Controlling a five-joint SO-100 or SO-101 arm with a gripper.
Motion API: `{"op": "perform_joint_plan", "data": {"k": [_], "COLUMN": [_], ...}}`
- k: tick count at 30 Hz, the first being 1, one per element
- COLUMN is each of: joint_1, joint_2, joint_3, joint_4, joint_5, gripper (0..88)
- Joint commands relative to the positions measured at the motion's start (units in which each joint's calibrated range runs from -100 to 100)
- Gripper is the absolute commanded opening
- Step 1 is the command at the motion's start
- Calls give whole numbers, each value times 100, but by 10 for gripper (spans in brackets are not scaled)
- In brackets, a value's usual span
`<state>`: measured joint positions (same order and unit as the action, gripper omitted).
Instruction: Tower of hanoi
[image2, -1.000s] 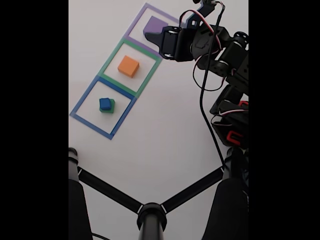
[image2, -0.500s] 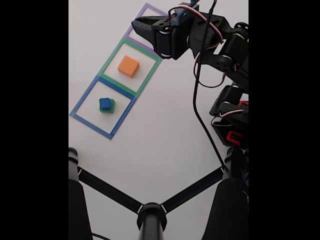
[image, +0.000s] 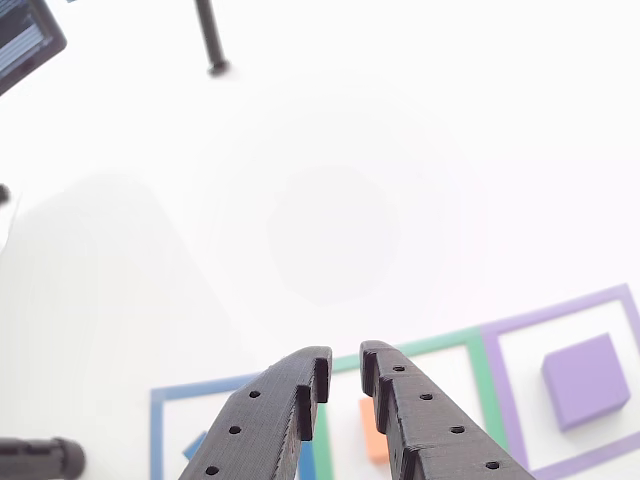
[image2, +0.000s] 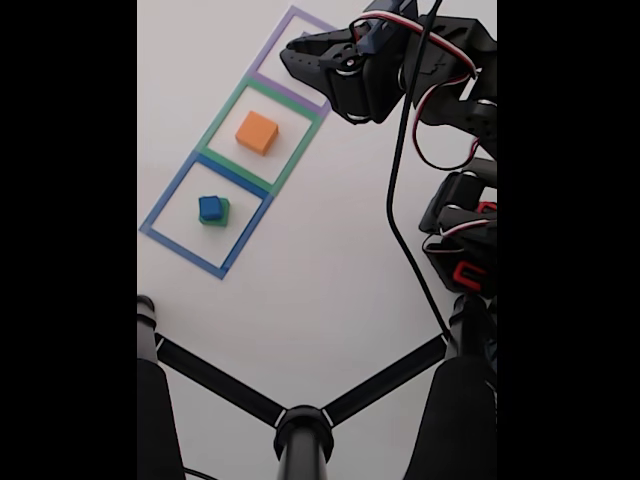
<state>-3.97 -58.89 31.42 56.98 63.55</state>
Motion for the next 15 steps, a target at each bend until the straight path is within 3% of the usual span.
{"op": "perform_joint_plan", "data": {"k": [1,7,13,15], "joint_1": [-72,-232,-339,-400], "joint_2": [15,-49,-337,-458], "joint_3": [-393,-457,-429,-384], "joint_4": [239,716,1534,1744], "joint_5": [428,1439,3553,3645], "gripper": [0,0,19,11]}}
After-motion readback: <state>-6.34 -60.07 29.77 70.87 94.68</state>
